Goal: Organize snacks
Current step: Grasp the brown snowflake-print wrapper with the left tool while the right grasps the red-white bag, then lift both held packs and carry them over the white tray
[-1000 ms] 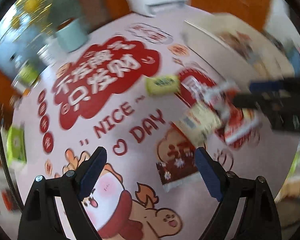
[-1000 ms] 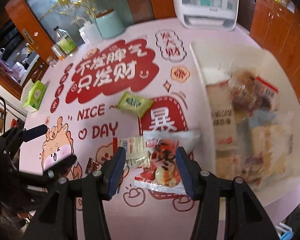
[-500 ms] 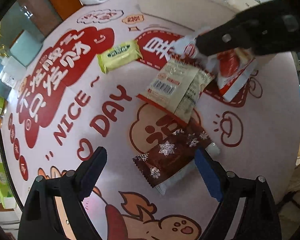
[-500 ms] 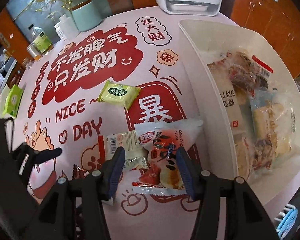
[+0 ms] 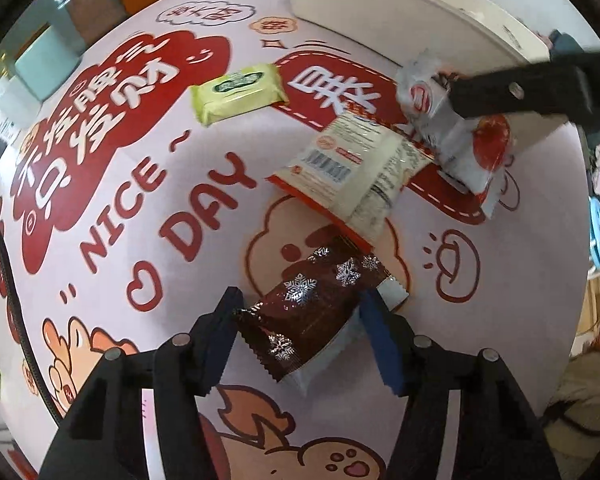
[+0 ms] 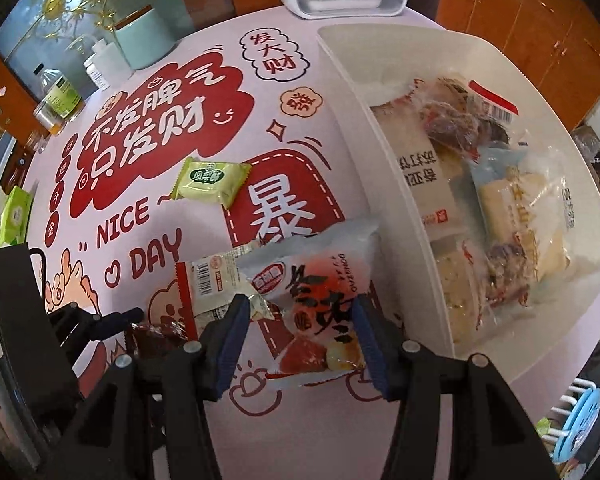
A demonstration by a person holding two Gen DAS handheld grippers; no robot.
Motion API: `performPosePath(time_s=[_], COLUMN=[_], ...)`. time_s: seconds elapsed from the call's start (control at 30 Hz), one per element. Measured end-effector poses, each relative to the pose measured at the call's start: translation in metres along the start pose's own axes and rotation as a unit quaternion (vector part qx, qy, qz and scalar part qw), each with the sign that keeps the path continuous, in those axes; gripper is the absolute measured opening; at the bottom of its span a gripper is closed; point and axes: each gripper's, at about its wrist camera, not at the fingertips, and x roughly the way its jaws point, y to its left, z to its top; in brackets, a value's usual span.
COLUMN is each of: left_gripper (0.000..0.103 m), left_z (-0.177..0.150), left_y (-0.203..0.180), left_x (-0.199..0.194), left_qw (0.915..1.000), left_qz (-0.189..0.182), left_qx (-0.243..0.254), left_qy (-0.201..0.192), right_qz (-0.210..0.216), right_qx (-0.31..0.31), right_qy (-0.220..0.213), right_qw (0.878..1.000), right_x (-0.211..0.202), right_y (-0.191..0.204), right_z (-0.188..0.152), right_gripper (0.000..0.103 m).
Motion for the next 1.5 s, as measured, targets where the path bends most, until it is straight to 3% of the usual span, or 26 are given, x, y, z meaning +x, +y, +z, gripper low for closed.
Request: performPosePath(time_s=[0.3,0.47,0.67,0.93,1.13,1.37,1.5], left_gripper=[0.052,0.036,0.018,0.015,0.014,0.014,0.014], left_z=[0.003,-0.007,-0.03,-0.045,-0.036,0.0,0.032], left_y=[0.051,0.072,0.083,0.072,0.054,0.031,0.004], left_x=[0.0,-0.007,-0.031,-0.049,-0.077,-0.122,-0.162], left_qw=[0.9949,0.9845,0.97,0.9672,0.966,0.9605,0.9571], left_qz=[0.005,-0.015,-0.028,-0.012,0.006,0.005,0.009], left_qx=[-0.101,-0.175,-0.241,-0.253,-0.253,-0.258,-0.246], left_qy=[0.008,0.006,-0.017,-0.015,-0.051,-0.103,-0.153], right_qz=[0.006,0.007,0.036,0.055,0.083,0.118,0.136], right_qx=[0.004,-0.003,-0.018,-0.038,-0.038,-0.038,-0.038], right_qy=[0.038,0.03,0.025,-0.008,-0.031,-0.07,-0.091], right_qw=[0.999,1.0,0.999,0.998,0.995,0.99,0.986], right_x=[0.018,0.024,0.024,-0.001,-0.023,-0.059,-0.078], right_y=[0.001,0.006,0.008,0.008,-0.001,-0.018,-0.031], right_z=[-0.006,-0.004,-0.01,-0.009,-0.006,0.002,0.007], right_gripper=[0.056,0.056,0.046,0.045,0.044,0.044,0.044])
